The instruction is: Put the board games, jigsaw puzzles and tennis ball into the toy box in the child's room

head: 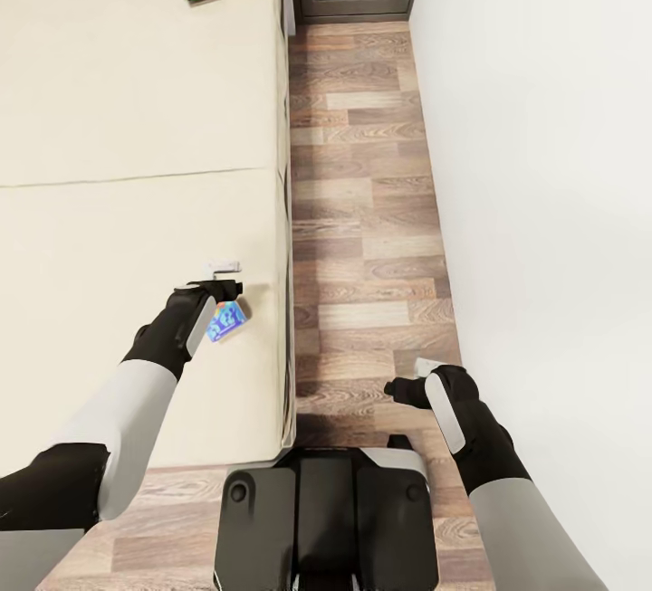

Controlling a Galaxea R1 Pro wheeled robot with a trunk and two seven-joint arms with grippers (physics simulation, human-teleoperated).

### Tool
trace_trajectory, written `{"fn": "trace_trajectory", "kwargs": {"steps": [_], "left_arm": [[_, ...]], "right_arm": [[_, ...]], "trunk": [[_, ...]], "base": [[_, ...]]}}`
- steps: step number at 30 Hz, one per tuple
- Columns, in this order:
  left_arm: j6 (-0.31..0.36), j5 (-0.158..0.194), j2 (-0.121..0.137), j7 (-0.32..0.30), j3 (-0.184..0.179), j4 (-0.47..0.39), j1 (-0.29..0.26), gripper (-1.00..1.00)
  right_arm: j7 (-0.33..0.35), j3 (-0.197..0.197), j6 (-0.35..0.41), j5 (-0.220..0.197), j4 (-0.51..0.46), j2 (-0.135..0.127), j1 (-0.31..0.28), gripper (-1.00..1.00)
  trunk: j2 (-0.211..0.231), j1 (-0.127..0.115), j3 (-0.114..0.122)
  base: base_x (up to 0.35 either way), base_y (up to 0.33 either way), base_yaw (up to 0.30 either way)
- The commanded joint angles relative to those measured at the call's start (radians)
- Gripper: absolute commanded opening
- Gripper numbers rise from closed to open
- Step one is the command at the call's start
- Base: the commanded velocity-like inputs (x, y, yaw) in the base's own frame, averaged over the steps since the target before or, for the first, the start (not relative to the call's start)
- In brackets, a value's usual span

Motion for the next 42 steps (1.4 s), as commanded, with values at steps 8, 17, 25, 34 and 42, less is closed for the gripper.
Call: {"fn": "trace_trajectory", "kwargs": {"steps": [8,17,25,34,42], "left_arm": [[0.004,0.004,0.000,0.006,-0.001,-0.004,0.000,1.00],[0.011,-0.036,0.001,0.006,0.000,-0.072,0.000,1.00],[0.015,-0.054,-0.001,0.006,-0.001,-0.079,0.000,1.00],[0.014,-0.055,-0.003,0.006,-0.004,-0.080,0.000,1.00],[0.014,-0.055,-0.001,0.005,-0.004,-0.079,0.000,1.00]], "right_arm": [[-0.009,0.000,0.003,-0.010,-0.001,0.000,0.000,1.00],[-0.009,0.000,0.002,-0.010,0.003,0.000,0.000,1.00],[-0.009,-0.001,0.000,-0.010,0.007,0.000,0.000,1.00],[-0.009,-0.002,-0.004,-0.010,0.007,-0.002,0.000,1.00],[-0.009,-0.002,-0.004,-0.012,0.007,-0.004,0.001,1.00]], "trunk": [[-0.002,0.001,-0.014],[-0.002,0.001,-0.029],[-0.002,0.001,-0.042],[-0.002,0.001,-0.049],[-0.002,0.001,-0.050]], "base": [[0.000,0.000,0.000],[0.000,0.000,0.000],[0.000,0.000,0.000],[0.000,0.000,0.000],[0.000,0.000,0.000]]}}
